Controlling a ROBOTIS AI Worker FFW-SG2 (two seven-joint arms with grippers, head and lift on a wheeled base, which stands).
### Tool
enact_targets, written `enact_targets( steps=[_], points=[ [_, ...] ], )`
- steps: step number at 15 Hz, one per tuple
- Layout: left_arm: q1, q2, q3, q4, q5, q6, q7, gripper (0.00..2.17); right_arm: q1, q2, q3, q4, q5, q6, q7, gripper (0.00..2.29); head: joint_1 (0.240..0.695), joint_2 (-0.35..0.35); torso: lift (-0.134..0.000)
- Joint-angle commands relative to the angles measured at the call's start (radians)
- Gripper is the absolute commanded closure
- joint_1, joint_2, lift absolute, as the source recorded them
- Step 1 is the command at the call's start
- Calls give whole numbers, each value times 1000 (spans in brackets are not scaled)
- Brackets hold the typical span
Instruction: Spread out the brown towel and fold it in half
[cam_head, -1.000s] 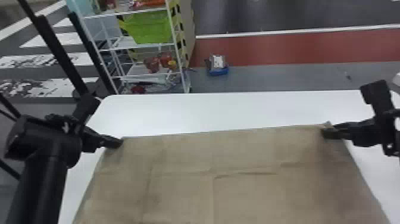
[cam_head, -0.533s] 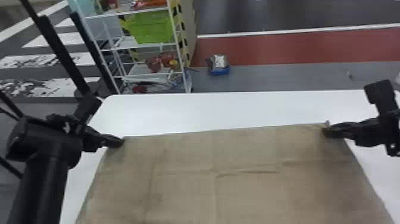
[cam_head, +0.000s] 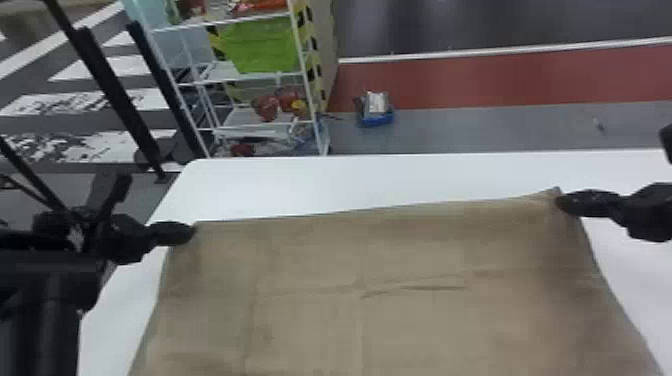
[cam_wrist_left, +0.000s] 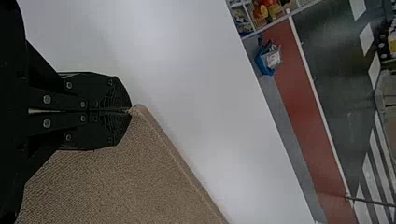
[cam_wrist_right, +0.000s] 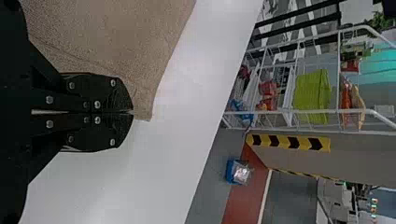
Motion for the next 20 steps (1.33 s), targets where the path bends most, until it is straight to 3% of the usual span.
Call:
enact_targets(
  steps=[1, 3, 6, 10, 12, 14, 15, 17, 20],
  points=[
    [32, -17, 91, -25, 63, -110, 2, 1376, 34, -17, -6, -55, 4, -31, 55, 1177, 695, 232, -134],
    [90, -20, 155, -39, 132, -221, -4, 1376, 73, -27, -14, -81, 1, -98, 126, 1177, 695, 249, -134],
    [182, -47, 233, -82, 178, -408, -15, 1376, 147, -53, -20, -141, -5, -141, 215, 1166, 695, 286, -134],
    [287, -90, 285, -50, 198, -887, -5, 1372, 224, -67, -1, -167, -2, -227, 262, 1166, 695, 307, -134],
    [316, -98, 311, -44, 204, -1025, -1, 1372, 230, -70, -4, -169, -2, -245, 287, 1166, 695, 306, -134],
    [339, -98, 342, -15, 208, -1236, 4, 1372, 239, -70, -20, -190, -11, -248, 311, 1166, 695, 304, -134],
    [342, -96, 371, -8, 227, -1261, -10, 1372, 241, -73, -32, -207, -20, -245, 321, 1166, 695, 302, -134],
    [370, -87, 423, 4, 297, -1365, -28, 1372, 250, -95, -70, -233, -39, -245, 347, 1166, 695, 300, -134],
    [423, -70, 459, 73, 340, -1571, -28, 1372, 308, -121, -100, -230, -62, -325, 347, 1166, 695, 301, -134]
  ],
)
